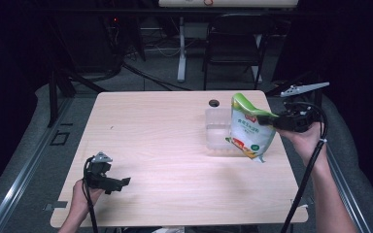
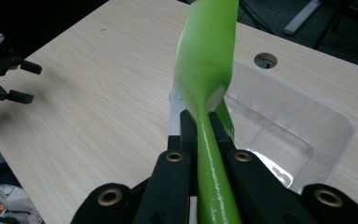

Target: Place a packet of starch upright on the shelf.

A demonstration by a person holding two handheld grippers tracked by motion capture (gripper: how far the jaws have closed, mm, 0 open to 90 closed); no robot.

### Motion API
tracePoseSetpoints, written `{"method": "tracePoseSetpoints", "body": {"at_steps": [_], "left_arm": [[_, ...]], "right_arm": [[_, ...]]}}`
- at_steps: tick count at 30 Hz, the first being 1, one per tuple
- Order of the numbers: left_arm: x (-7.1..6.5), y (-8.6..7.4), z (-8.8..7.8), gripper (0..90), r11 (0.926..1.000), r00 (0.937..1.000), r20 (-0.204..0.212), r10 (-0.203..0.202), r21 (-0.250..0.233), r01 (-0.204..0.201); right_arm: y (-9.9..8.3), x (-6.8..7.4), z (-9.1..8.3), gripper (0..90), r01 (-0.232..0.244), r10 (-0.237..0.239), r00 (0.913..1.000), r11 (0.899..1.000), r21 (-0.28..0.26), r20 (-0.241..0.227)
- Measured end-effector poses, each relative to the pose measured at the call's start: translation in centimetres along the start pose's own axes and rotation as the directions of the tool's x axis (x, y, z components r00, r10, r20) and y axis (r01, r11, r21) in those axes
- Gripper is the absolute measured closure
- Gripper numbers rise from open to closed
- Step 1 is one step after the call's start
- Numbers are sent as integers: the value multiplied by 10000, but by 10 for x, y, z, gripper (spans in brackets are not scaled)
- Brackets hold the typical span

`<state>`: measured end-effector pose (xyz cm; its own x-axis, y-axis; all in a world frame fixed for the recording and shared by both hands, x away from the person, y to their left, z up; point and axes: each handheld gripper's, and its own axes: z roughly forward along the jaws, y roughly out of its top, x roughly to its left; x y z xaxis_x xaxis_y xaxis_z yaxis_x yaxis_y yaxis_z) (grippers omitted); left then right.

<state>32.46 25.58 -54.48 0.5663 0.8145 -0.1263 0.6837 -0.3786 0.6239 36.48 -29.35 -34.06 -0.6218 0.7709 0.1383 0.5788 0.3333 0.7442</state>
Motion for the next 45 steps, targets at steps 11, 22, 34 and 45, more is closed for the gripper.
{"method": "tracePoseSetpoints", "body": {"at_steps": [11,22,34,45], "left_arm": [[1,0,0,2,10000,10000,36,14,65,-15],[1,0,-1,3,10000,10000,82,20,80,-21],[1,1,-1,2,9999,9999,96,36,138,-37],[1,0,1,2,10000,10000,-23,3,74,-3]], "right_arm": [[12,-8,-3,900,-126,133,9982,9998,-122,587],[23,-23,0,900,-455,485,9920,9986,-282,1169],[22,-43,2,900,-999,1088,9774,9933,-578,1814],[28,-54,9,900,-1103,1214,9668,9920,-614,2247]]}}
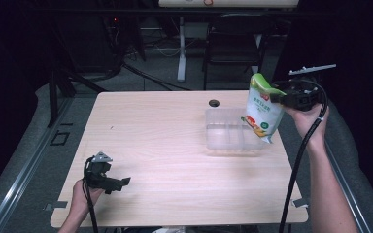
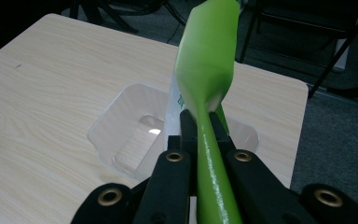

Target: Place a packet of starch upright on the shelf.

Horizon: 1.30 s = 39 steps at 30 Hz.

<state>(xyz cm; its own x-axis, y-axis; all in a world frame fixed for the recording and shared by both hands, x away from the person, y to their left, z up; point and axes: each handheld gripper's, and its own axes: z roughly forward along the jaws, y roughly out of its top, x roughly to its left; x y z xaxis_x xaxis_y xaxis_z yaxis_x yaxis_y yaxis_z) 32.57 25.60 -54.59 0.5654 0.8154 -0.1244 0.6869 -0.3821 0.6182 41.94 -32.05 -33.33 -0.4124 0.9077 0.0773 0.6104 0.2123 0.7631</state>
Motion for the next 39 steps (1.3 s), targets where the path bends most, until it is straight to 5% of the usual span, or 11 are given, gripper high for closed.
{"method": "tracePoseSetpoints", "body": {"at_steps": [14,39], "left_arm": [[0,0,0,2,10000,10000,6,-31,-35,31],[0,0,0,3,10000,9999,112,-14,63,13]], "right_arm": [[3,-13,13,900,-481,480,9984,9988,26,312],[5,-18,23,900,-609,604,9967,9981,68,543]]}}
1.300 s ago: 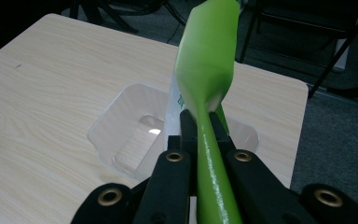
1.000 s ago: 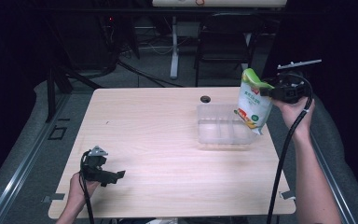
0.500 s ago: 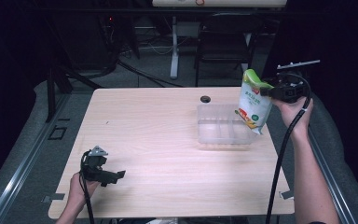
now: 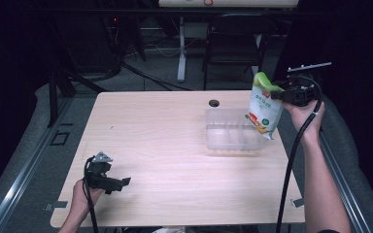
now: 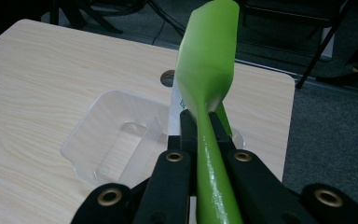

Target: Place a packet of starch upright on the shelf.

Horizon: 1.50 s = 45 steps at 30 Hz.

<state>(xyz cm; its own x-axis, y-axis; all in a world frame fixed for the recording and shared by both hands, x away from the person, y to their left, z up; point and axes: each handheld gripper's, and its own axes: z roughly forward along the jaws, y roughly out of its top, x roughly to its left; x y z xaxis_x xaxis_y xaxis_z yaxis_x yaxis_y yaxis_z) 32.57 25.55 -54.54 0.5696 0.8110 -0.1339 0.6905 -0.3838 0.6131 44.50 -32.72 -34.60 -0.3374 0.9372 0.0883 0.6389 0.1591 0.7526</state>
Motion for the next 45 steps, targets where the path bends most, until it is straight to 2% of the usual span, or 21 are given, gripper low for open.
{"method": "tracePoseSetpoints", "body": {"at_steps": [13,24,35,42,45], "left_arm": [[-1,0,0,2,10000,10000,-14,20,-7,-20],[-1,1,0,2,10000,10000,-5,49,-24,-49],[0,1,-1,2,10000,10000,12,27,7,-27],[0,0,0,2,9999,9999,-112,20,-133,-22],[1,1,-1,2,10000,10000,-1,23,-6,-23]], "right_arm": [[0,3,5,900,-87,86,9998,10000,40,197],[0,5,12,900,-70,62,9980,9999,113,622],[-9,7,27,900,-22,20,9995,10000,75,330],[-17,7,42,900,-62,59,9998,9999,105,212],[-22,7,48,900,-125,125,9998,9999,48,147]]}}
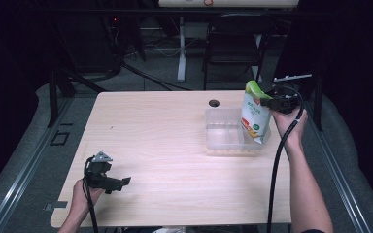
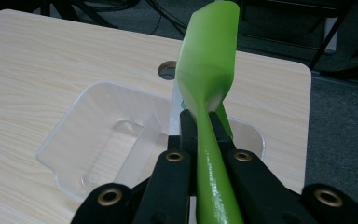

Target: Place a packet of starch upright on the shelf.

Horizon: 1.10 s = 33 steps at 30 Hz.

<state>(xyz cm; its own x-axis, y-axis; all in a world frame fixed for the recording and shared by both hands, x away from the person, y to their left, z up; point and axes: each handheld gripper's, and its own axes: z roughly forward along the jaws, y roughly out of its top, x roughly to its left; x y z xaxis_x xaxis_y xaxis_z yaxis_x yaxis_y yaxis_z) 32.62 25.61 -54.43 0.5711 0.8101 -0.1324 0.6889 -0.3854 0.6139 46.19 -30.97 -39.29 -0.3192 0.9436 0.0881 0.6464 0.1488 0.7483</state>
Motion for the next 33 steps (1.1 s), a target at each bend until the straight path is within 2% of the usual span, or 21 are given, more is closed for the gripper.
{"method": "tracePoseSetpoints", "body": {"at_steps": [8,15,24,29,33], "left_arm": [[0,0,0,2,10000,10000,5,-3,-21,3],[0,0,0,2,10000,10000,28,31,-15,-31],[0,-1,0,2,10000,10000,1,-2,-32,2],[0,-2,-1,2,9999,9999,-97,-32,-128,31],[-1,-1,0,2,9999,10000,-23,-28,-104,28]], "right_arm": [[-9,-4,8,900,-282,279,9995,9994,-217,-137],[-17,-6,17,900,-488,486,9987,9986,-189,-152],[-26,-14,19,900,-805,799,9966,9965,-238,-222],[-30,-16,20,900,-770,769,9970,9969,-148,-68],[-36,-19,21,900,-744,746,9971,9972,-127,154]]}}
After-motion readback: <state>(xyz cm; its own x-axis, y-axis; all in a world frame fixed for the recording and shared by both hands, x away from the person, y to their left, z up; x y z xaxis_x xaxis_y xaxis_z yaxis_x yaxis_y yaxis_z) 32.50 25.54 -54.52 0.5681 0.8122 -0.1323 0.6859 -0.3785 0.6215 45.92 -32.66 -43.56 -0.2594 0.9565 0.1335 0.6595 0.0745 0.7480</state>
